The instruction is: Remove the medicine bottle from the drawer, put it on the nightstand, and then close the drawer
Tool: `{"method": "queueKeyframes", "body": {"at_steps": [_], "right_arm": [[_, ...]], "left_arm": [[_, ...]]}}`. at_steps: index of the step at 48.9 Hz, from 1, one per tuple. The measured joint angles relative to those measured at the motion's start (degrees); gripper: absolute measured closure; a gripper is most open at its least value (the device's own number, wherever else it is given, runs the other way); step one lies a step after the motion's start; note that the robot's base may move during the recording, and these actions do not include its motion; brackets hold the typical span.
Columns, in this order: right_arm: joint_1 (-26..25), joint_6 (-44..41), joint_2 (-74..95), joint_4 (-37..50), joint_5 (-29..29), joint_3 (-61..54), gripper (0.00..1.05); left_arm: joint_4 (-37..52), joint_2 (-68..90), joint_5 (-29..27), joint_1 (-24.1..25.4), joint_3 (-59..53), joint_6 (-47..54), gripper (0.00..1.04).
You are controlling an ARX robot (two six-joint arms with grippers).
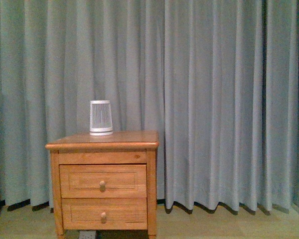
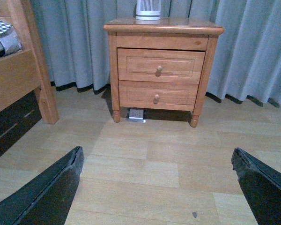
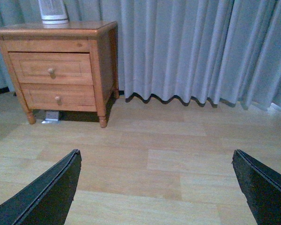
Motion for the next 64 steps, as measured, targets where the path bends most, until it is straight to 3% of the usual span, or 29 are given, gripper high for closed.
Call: {"method": "queueKeyframes", "body": {"at_steps": [64], "right_arm": [[0.00, 0.00, 0.00, 0.00, 0.00, 0.00, 0.07]], "left_arm": [[0.00, 0.00, 0.00, 0.00, 0.00, 0.00, 0.07]]}}
